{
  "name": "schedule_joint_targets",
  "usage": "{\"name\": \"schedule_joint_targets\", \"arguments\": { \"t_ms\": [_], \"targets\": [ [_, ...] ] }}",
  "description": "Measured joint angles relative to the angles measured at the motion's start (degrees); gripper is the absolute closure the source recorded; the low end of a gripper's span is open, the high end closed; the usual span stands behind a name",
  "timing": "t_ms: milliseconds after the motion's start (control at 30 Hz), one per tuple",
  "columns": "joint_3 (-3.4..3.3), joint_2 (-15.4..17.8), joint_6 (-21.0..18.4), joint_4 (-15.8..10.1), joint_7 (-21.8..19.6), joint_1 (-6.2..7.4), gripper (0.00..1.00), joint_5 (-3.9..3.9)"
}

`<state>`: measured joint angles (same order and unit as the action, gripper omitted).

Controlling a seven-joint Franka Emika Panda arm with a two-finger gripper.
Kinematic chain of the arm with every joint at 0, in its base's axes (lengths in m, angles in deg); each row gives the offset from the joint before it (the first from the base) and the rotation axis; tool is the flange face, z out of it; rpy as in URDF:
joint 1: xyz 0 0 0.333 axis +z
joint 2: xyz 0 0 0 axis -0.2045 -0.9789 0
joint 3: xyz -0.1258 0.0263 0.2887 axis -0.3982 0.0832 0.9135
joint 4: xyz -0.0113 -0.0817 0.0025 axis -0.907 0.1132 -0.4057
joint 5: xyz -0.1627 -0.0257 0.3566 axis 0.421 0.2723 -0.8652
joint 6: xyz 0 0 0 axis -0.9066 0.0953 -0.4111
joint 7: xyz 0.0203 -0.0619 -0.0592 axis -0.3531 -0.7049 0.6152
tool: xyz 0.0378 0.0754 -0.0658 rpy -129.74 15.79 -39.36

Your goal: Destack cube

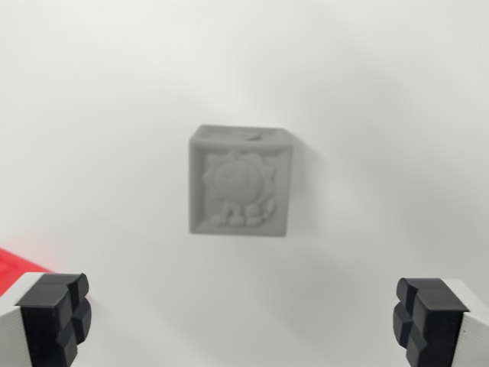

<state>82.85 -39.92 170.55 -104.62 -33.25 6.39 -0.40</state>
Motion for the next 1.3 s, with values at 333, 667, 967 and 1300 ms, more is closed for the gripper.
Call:
{"name": "schedule_joint_targets", "arguments": {
  "t_ms": [333,667,967,1300],
  "targets": [
    [-0.02,4.7,-5.8,1.1,-0.3,0.0,0.0,0.47],
    [-0.02,8.3,-11.2,2.9,-0.5,0.0,0.0,0.74],
    [-0.02,10.6,-15.5,4.9,-0.6,0.0,0.0,0.9],
    [-0.02,12.2,-18.9,6.8,-0.6,0.0,0.0,0.97]
  ]
}}
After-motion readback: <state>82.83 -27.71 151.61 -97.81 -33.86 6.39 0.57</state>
